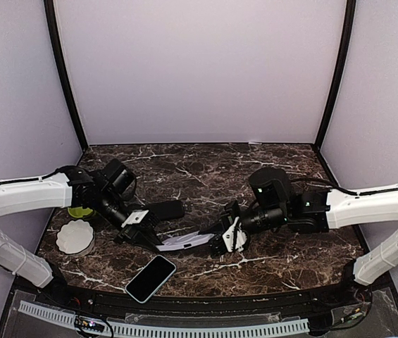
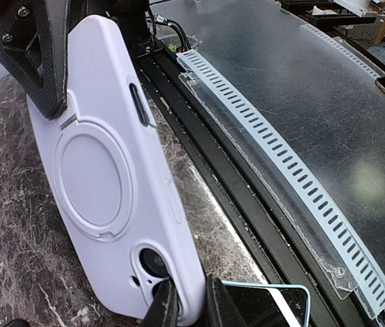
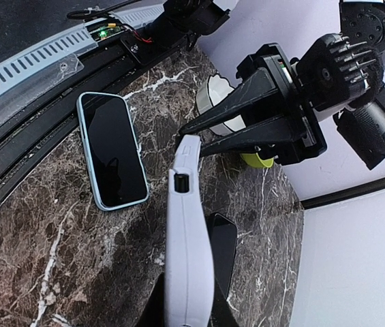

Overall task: Take the phone out of the phone case
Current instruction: Remove the top left corner of the phone case.

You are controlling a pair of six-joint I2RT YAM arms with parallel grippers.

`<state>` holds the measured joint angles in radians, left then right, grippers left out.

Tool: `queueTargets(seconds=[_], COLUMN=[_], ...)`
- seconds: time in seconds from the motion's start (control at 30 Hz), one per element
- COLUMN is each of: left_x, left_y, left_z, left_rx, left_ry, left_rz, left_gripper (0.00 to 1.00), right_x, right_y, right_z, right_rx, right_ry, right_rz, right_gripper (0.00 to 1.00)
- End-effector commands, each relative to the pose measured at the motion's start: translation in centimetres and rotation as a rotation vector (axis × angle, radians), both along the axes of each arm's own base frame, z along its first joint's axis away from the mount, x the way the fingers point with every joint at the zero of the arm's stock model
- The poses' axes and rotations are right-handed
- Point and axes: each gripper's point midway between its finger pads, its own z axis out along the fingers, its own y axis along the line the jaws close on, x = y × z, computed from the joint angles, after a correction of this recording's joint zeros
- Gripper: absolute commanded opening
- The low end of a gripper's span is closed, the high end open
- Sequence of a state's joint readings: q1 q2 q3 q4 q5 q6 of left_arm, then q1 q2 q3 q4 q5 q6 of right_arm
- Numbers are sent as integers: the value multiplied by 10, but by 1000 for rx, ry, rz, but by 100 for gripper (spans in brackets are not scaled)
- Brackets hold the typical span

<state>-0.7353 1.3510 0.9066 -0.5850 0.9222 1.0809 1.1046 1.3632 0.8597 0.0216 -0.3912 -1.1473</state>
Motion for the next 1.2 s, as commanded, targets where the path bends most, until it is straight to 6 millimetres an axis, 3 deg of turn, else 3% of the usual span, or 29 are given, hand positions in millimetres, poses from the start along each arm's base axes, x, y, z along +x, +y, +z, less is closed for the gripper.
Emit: queueTargets(seconds=[0.0,0.2,0.4,0.6,0.77,0.93,1.17], left_x=[-12,-11,-11,0,-1,-6,-5], left_y=[-10,-11,-12,-13,-12,-11,-8], left_z=[22,19,14,5,10,9,-5], left_rx=[-86,-82,-73,-28,-51,-39,34], left_ry=[9,-23,-90,-209,-225,-201,-177], left_rz=[-66,-67,-65,-32,-32,-51,-48], left_gripper=[0,0,0,0,0,0,0], right_x=[4,-1,-15,-35,-41,-44,-34], right_y=[17,20,21,25,25,26,28], right_z=[67,63,56,44,36,23,12], right_rx=[231,204,175,126,99,52,7], right_ry=[-143,-141,-99,-51,-44,-99,-265], right_rz=[2,14,49,106,124,129,107], right_gripper=[0,0,0,0,0,0,0])
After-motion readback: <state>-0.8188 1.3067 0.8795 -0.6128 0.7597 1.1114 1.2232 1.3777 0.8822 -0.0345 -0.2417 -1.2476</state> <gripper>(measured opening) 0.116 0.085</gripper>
